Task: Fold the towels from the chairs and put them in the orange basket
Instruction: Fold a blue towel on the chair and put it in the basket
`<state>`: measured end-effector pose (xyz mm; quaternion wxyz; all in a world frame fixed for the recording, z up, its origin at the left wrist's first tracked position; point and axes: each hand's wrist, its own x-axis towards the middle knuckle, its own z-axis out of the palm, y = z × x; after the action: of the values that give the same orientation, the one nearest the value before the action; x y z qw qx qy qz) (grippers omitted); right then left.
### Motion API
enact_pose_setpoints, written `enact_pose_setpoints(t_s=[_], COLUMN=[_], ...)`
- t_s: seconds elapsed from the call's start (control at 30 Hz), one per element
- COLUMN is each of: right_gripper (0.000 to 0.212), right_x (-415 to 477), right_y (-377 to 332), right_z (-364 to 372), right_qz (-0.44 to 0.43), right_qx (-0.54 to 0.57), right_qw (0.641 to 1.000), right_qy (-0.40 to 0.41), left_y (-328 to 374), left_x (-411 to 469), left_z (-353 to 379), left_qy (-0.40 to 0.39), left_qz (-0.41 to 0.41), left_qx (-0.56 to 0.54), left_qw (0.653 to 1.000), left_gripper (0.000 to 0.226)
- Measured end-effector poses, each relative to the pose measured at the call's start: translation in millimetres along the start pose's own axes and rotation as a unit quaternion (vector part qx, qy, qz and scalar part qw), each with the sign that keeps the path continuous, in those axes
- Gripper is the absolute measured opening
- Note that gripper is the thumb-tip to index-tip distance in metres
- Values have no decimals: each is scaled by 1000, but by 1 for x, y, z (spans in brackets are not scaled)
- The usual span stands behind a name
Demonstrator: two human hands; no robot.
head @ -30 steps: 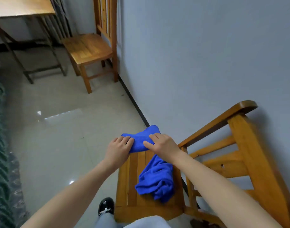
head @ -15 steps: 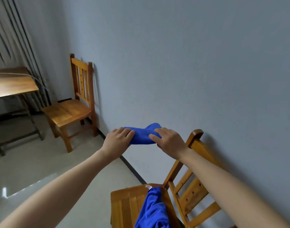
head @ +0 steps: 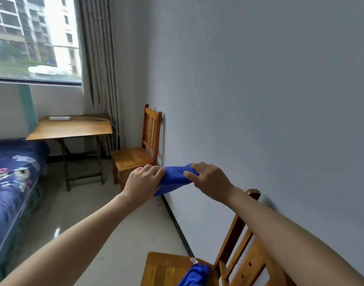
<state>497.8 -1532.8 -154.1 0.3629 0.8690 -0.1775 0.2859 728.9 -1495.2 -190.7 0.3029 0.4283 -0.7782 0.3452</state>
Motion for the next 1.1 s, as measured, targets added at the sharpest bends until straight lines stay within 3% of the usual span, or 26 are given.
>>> enact_pose_setpoints(t_s=[0.1, 0.27, 0.63, 0.77, 1.1], right_gripper=[57, 58, 63, 64, 66], right_x=[18, 78, 214, 262, 338], right_y=[-27, -91, -255, -314, -404], right_z=[9, 25, 28, 27, 47], right_qz=[-49, -95, -223, -248, -256], right_qx=[49, 117, 217, 241, 249], right_qw=[997, 985, 936, 916, 913], right_qy=[32, 80, 168, 203, 198], left_y=[-6, -34, -80, -105, -173], left_x=[-33, -91, -234, -281, -359], left_z=[-36, -111, -260, -309, -367], left_qy=[-11, -68, -148, -184, -193], left_qz=[-35, -104, -244, -283, -306], left_qx=[78, 177, 300, 302, 286], left_qw=[996, 976, 910, 891, 887], left_gripper=[23, 22, 34, 65, 70])
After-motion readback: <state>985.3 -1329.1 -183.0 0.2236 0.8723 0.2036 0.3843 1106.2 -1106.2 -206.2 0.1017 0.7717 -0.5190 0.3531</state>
